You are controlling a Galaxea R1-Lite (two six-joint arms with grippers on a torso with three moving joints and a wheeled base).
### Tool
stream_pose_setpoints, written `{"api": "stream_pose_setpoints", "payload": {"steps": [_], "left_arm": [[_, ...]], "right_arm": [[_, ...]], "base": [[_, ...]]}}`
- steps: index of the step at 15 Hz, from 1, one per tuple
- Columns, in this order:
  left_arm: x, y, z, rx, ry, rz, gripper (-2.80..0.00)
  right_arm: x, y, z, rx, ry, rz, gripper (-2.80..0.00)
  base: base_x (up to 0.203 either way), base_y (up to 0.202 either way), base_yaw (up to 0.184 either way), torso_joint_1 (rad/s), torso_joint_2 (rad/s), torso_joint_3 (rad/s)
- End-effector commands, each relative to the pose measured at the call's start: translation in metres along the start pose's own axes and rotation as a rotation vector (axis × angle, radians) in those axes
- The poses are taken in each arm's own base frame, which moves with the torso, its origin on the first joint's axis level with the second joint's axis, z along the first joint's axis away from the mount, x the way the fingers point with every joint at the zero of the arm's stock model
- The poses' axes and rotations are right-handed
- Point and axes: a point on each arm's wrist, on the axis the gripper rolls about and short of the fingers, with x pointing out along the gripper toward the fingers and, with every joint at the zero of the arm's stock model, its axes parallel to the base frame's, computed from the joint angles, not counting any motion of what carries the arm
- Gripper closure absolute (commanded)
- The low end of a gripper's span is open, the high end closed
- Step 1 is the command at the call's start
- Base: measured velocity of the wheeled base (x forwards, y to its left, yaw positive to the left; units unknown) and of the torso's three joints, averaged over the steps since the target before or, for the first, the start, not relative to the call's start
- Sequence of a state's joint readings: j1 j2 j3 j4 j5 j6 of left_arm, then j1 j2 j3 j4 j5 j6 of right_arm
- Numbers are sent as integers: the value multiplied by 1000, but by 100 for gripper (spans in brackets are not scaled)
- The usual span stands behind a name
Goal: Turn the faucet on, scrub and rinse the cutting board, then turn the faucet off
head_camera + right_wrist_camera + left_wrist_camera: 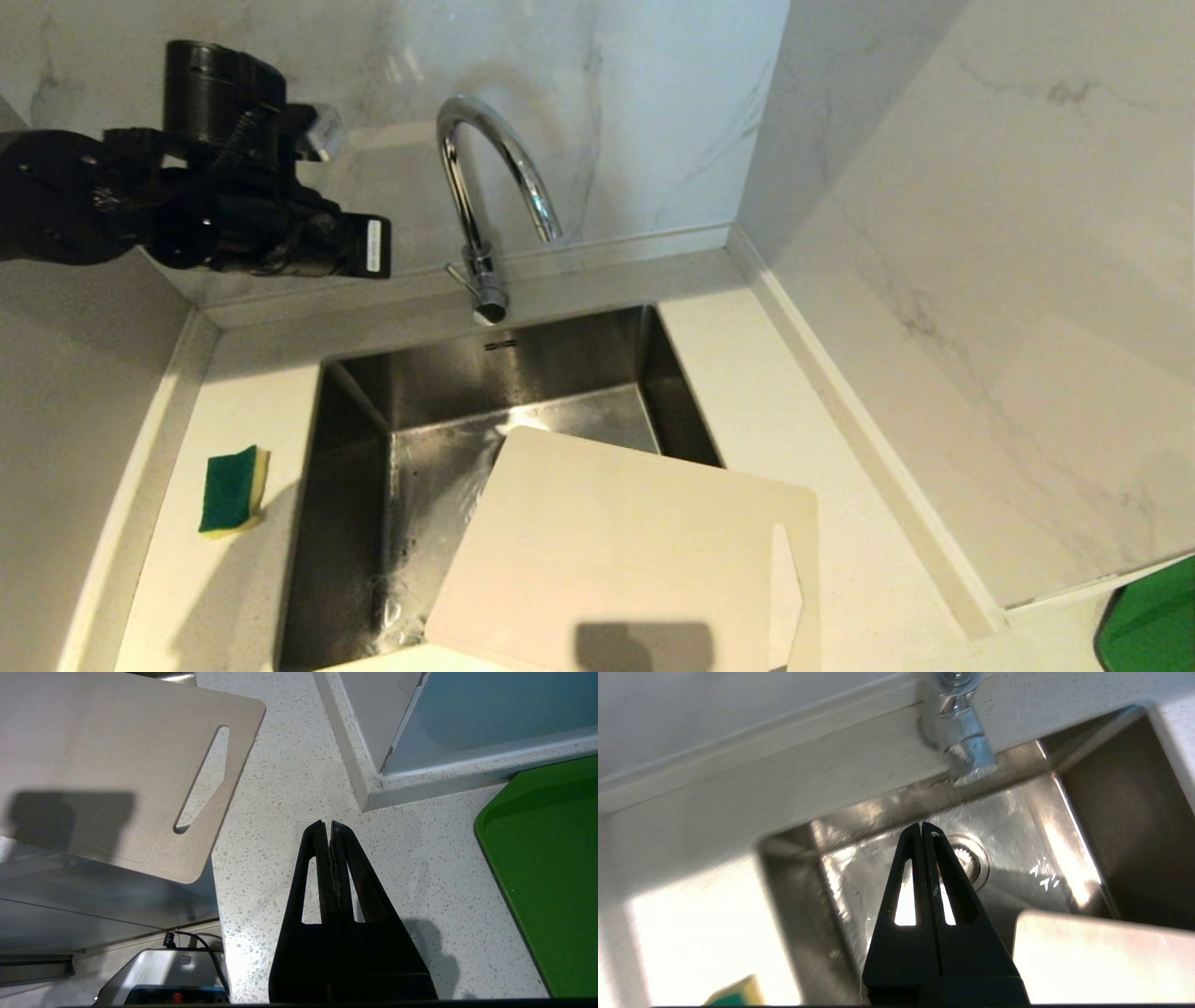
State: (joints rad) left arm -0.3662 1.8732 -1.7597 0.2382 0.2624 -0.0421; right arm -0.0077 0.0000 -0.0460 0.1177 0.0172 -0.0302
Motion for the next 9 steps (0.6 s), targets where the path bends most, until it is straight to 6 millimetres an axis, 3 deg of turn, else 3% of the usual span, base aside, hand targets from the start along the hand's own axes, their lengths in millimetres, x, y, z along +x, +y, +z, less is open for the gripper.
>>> {"api": "stream_pose_setpoints", "payload": {"steps": [1, 5, 9], "left_arm": [[-54, 21, 10, -21, -52, 13, 0], [-111, 51, 0, -31, -13, 55, 0], [-150, 85, -8, -69, -9, 109, 0]], "right_arm": [[0, 0, 0, 0, 2, 0, 0], [0, 0, 0, 0, 2, 0, 0], [0, 0, 0, 0, 2, 0, 0]], "base": [[0, 0, 0, 0, 0, 0], [0, 0, 0, 0, 0, 0], [0, 0, 0, 0, 0, 0]]}}
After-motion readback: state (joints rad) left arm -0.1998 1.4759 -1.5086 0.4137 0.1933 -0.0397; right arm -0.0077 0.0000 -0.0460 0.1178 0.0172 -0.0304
